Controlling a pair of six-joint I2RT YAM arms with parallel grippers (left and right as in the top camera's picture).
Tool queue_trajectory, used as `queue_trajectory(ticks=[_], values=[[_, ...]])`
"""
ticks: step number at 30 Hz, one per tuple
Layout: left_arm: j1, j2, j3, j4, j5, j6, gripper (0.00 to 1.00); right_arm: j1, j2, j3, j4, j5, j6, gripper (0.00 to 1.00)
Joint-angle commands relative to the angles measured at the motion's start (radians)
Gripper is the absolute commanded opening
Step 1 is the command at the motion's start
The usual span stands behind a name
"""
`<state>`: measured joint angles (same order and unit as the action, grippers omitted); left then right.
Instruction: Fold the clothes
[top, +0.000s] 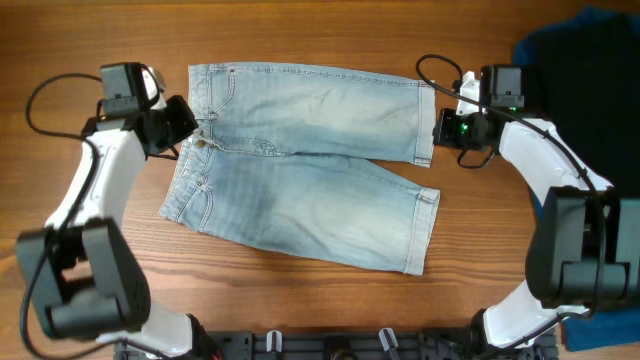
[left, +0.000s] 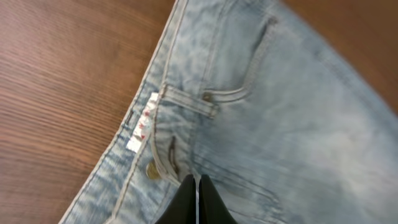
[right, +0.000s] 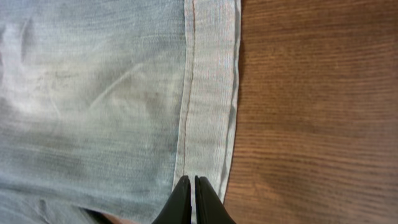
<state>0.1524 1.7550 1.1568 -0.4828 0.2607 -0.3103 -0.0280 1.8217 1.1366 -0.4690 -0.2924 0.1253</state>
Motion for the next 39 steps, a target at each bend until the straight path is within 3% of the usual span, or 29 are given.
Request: queue_trajectory(ticks=[1,9,14,23,28,31,33,35,39], values=[[-0.004,0.113,0.005,0.013,0.012,0.019,0.04,0.005,0.072,0.016,0.019,-0.024,-0.018,0.04],[-0.003,0.156,0.005,-0.008,-0.02,0.019,0.04,0.002,0.158,0.016,-0.008,-0.01,-0.018,0.04],[-0.003,0.157,0.005,-0.068,-0.128,0.019,0.04,-0.019,0.157,0.016,-0.108,0.166,0.084,0.04],[-0.003,0.128,0.026,0.01,-0.014,0.019,0.04,-0.029,0.146,0.143,-0.109,0.065,0.027,0.04],[-0.004,0.005,0.074,-0.008,0.012,0.015,0.05,-0.029,0.08,0.281,-0.372,0.059,0.029,0.08],[-0.003,-0.093,0.074,-0.092,0.008,0.015,0.22,-0.029,0.045,0.282,-0.575,0.059,0.035,0.29],[-0.003,-0.122,0.074,-0.145,0.006,0.015,0.34,-0.029,0.046,0.27,-0.664,0.05,0.041,0.38],[-0.003,-0.136,0.074,-0.202,0.0,0.015,0.51,-0.028,0.046,0.243,-0.694,0.033,0.041,0.4],[-0.003,-0.13,0.064,-0.249,-0.032,0.015,0.59,-0.024,0.046,0.181,-0.653,0.003,0.039,0.4]])
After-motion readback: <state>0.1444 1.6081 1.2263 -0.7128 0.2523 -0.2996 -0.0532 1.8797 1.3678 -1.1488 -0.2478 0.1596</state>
